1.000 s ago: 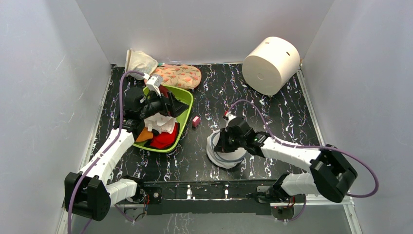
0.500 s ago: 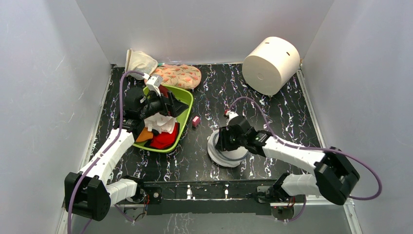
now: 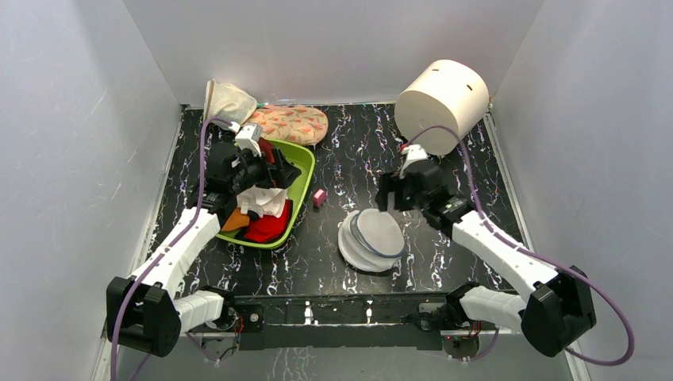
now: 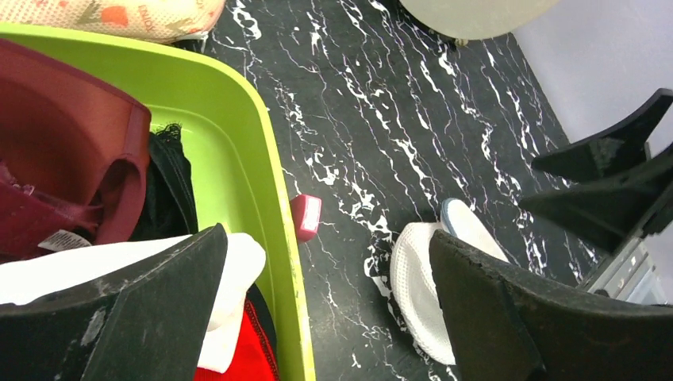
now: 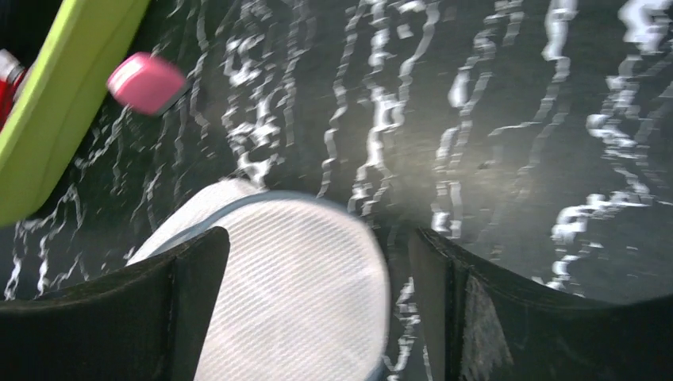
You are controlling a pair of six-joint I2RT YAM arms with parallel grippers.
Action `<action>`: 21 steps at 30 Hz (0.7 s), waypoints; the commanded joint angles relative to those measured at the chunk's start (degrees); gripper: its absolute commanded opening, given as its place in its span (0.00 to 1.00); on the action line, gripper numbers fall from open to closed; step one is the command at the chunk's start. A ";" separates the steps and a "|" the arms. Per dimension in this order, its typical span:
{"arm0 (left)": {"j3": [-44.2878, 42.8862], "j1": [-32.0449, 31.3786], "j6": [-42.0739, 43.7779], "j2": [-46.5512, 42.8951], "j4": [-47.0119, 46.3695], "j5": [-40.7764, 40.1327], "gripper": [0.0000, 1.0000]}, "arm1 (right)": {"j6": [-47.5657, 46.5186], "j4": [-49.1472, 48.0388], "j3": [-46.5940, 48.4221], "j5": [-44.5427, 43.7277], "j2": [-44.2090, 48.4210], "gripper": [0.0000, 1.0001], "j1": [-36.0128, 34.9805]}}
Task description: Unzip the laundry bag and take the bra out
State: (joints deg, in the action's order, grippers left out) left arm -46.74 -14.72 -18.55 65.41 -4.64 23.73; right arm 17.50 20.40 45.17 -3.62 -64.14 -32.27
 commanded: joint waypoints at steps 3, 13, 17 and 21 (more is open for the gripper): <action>-13.99 -0.20 -4.25 2.03 5.76 -5.02 0.98 | -5.33 -1.31 9.37 9.47 2.92 0.92 13.92; -40.49 -0.21 -0.32 -2.30 15.18 -12.54 0.98 | -3.45 1.76 25.65 7.66 12.19 0.98 14.33; -40.92 -0.21 3.82 -8.98 17.10 -17.99 0.98 | -5.60 7.58 35.57 1.87 13.20 0.98 14.29; -37.76 -0.18 6.79 -16.59 17.03 -24.35 0.98 | -6.80 11.94 43.32 -1.81 12.90 0.98 14.30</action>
State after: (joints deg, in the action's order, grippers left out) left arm -86.41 -14.76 -16.32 54.08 10.76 7.11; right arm 12.80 27.88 81.93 -0.10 -51.20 -17.98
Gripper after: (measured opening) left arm 0.983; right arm 0.980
